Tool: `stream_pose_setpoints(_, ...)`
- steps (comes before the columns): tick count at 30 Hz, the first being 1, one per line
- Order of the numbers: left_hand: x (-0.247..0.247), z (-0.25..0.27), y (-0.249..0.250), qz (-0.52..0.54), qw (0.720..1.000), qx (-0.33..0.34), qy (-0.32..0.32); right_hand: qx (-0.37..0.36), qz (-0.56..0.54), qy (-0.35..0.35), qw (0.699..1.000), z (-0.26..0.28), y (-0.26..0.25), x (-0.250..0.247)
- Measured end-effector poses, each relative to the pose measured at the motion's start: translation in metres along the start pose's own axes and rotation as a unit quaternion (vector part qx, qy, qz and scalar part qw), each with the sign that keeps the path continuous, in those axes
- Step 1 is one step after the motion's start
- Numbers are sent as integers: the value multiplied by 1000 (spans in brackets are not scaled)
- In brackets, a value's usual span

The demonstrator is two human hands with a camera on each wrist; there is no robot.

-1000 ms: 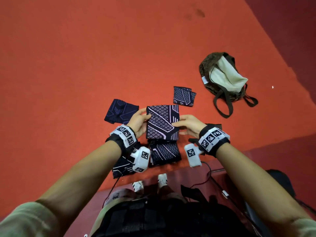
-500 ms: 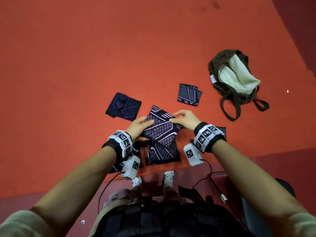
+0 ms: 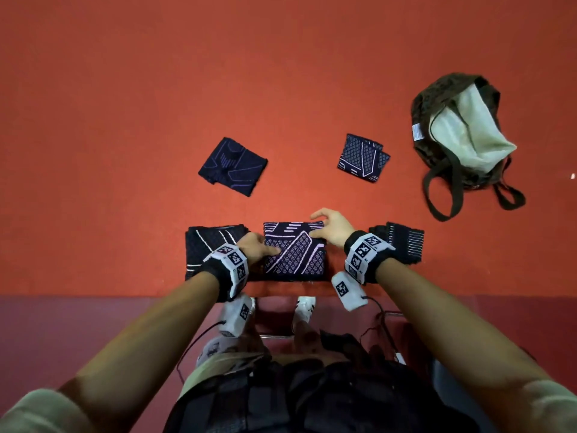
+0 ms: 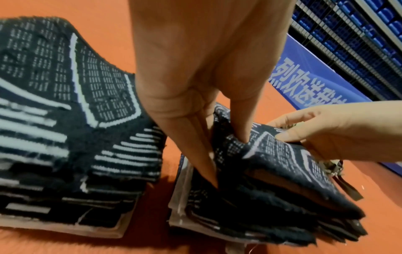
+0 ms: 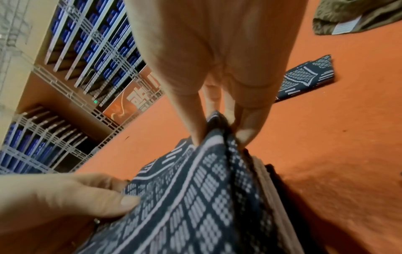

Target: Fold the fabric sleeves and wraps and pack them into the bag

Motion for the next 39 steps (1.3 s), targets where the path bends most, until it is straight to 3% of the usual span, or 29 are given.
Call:
stream_pose_setpoints(4,7,-4,-3,-142,990,20,14,-19,58,44,997,-2,6,8)
stream_pose_setpoints(7,6,-4,-3,-188,982,27,-3,-63,90,73,991,1,6,9)
stream_pose_setpoints(9,3,-1,-3,-225,974,33,4,-87,87,60,990,7,6,11)
stream_pose_setpoints(13,2,10,3,-311,942,93,86,-118,127,23,985,18,12,22)
stream_pose_setpoints(16,11,16,7,-362,903,204,108,-142,253,16,957,22,21,28)
stream_pose_setpoints(18,17,16,8,-429,857,264,108,-172,344,11,923,25,24,33)
stream_pose_setpoints(21,25,6,1,-530,803,265,60,-218,427,0,878,29,28,43)
stream_pose_setpoints(25,28,-11,-14,-595,767,237,34,-198,424,-18,884,17,40,45)
stream_pose_setpoints(30,31,-19,-14,-624,748,220,40,-186,413,-34,891,8,41,46)
stream_pose_setpoints(35,20,-5,11,-588,769,248,45,-174,408,-43,895,9,14,33)
stream_pose_setpoints(39,-18,-1,49,-516,795,294,120,-180,378,28,908,-8,-35,7)
Point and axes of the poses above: each hand's wrist, its own z-axis away from the middle knuckle, its own x-axis out of the palm, y = z × x, the point moved 5 cm from there along -z, towards the middle knuckle, and after that the axes turned 10 degrees about z, right-handed, at the moved point
